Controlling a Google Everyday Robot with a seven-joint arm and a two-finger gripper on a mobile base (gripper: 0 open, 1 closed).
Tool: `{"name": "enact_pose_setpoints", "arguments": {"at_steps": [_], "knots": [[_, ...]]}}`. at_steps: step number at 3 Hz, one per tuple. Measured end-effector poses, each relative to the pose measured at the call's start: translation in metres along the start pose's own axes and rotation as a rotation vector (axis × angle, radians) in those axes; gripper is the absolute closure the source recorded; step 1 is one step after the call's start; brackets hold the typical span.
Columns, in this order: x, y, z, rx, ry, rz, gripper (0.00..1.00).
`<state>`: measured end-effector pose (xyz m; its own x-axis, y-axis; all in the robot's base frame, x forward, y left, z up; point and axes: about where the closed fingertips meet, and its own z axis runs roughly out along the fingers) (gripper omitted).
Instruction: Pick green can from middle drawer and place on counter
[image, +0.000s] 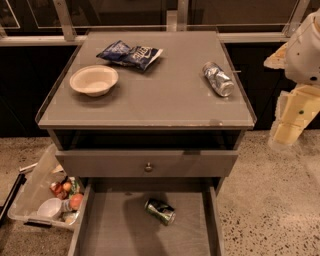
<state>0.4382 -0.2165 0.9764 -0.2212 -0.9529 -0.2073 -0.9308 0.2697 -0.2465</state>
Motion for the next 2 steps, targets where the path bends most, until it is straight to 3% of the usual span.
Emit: {"name": "enact_pose_setpoints", "arguments": {"at_steps": [2], "knots": [[-0.005, 0.009, 0.013, 0.004, -0.04, -0.01, 0.0]]}}
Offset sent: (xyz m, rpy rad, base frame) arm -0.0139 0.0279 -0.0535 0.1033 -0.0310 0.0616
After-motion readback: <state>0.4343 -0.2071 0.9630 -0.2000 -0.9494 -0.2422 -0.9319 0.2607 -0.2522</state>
